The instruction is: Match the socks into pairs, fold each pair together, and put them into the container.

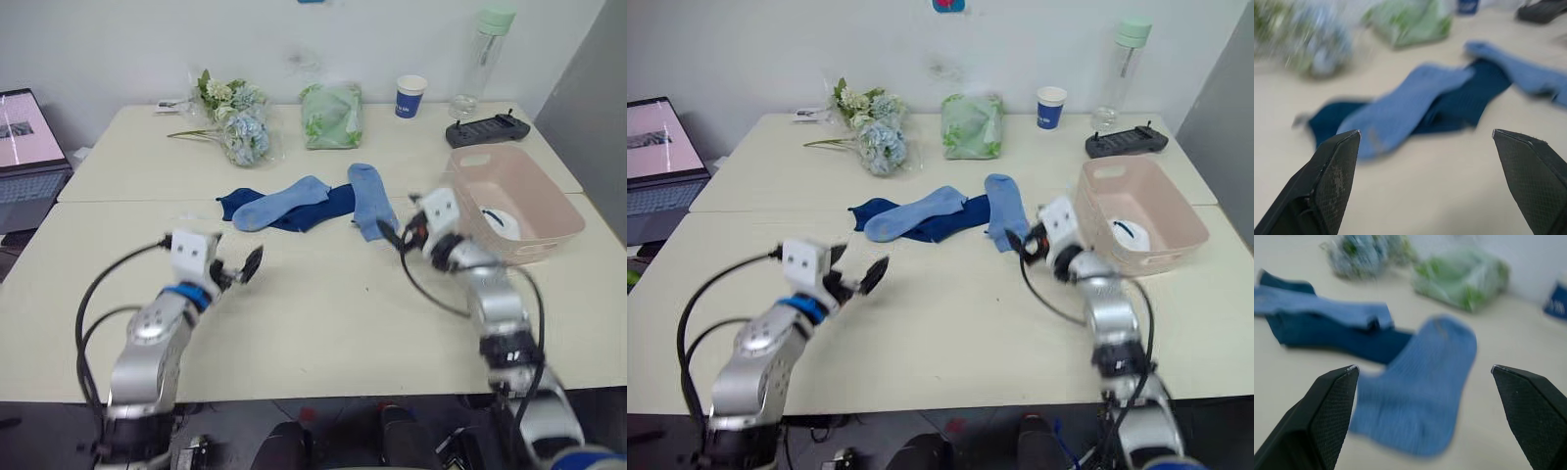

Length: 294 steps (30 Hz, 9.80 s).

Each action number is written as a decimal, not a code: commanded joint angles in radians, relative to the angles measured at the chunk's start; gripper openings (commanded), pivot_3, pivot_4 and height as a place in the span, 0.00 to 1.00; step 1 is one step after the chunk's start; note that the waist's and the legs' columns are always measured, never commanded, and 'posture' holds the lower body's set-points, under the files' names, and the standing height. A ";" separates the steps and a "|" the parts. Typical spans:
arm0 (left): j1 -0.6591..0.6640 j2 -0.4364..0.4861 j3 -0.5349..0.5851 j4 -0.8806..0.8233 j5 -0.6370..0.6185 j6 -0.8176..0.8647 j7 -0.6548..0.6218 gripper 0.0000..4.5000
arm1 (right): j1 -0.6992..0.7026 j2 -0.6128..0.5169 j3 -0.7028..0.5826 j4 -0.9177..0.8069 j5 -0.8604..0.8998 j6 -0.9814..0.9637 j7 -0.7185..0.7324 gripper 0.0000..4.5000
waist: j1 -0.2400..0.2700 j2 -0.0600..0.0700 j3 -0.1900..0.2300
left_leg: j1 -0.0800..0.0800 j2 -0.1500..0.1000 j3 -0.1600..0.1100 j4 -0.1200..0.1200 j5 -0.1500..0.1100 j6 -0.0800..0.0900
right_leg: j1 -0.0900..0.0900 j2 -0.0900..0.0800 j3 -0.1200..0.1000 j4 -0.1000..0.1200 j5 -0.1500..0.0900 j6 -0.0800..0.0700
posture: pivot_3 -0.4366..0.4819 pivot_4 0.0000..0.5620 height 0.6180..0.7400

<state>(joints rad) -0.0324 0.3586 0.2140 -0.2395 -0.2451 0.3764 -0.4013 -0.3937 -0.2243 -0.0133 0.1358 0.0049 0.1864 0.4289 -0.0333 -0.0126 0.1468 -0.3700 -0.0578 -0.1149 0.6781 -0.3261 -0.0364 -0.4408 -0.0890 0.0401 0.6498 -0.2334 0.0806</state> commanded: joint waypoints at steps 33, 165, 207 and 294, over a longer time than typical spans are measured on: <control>-0.144 -0.018 -0.134 -0.193 -0.132 0.039 -0.052 1.00 | -0.254 -0.038 0.064 0.276 -0.004 0.066 0.006 0.99 | 0.000 0.000 -0.002 | 0.021 0.001 0.006 -0.008 -0.002 0.002 | 0.019 0.007 0.002 -0.007 0.002 -0.002 | 0.48 0.27 1.00; -0.155 0.217 -0.191 0.056 -0.214 0.287 -0.327 0.13 | 0.024 -0.366 0.158 -0.212 0.426 0.622 0.548 0.63 | 0.002 -0.008 0.009 | 0.023 0.001 0.003 -0.012 -0.002 0.002 | 0.020 0.004 -0.001 -0.007 -0.001 -0.003 | 0.48 0.27 1.00; 0.109 0.012 -0.187 -0.192 -0.190 0.246 -0.030 0.00 | -0.077 -0.619 0.163 -0.113 0.469 0.741 0.761 0.01 | 0.017 -0.008 0.010 | 0.022 0.000 0.005 -0.012 -0.002 0.003 | 0.020 0.003 0.000 -0.008 -0.001 -0.003 | 0.48 0.27 1.00; -0.171 0.349 -0.485 0.416 0.357 -0.806 -0.496 0.00 | 0.152 -0.531 0.278 -0.200 0.095 -0.161 0.773 0.42 | 0.030 -0.003 0.010 | 0.038 0.000 0.004 -0.014 -0.005 0.009 | 0.036 0.004 -0.001 -0.009 -0.002 -0.001 | 0.48 0.27 1.00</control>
<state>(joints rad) -0.2020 0.7101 -0.2683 0.1317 0.0858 -0.4429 -0.9066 -0.2358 -0.7630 0.2534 -0.0398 0.1003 0.0048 1.1988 -0.0030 -0.0157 0.1564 -0.3315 -0.0575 -0.1105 0.6638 -0.3313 -0.0276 -0.4050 -0.0853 0.0392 0.6410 -0.2357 0.0798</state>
